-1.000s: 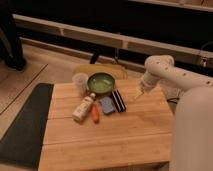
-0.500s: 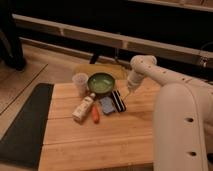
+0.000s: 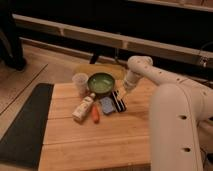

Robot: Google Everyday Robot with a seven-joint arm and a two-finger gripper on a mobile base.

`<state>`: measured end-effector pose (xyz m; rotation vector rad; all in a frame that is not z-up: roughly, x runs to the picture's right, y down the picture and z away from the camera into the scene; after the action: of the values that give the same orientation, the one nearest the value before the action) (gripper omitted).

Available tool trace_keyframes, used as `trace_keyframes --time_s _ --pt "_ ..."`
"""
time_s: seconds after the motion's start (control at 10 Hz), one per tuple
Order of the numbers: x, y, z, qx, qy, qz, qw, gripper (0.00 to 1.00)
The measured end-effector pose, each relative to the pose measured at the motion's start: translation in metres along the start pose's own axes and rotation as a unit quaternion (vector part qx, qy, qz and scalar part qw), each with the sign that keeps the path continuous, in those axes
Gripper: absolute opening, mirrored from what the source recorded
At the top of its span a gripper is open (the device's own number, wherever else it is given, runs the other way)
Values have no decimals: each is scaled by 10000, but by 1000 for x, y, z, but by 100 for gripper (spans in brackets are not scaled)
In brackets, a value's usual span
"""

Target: Place the eraser on the white sponge

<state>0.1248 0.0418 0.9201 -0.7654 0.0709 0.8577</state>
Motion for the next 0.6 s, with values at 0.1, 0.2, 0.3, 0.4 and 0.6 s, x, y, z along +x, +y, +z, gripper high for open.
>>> trace_keyframes --time_s 0.1,0.2,0.3,0.4,0.6 --pt "0 0 0 1 0 2 10000 65" --pt "1 -1 0 14 -3 3 10000 65" --pt "2 0 1 14 7 -8 10000 65" --pt "1 4 3 -14 2 -25 10000 65" --pt "-9 16 14 -115 64 -153 9998 65"
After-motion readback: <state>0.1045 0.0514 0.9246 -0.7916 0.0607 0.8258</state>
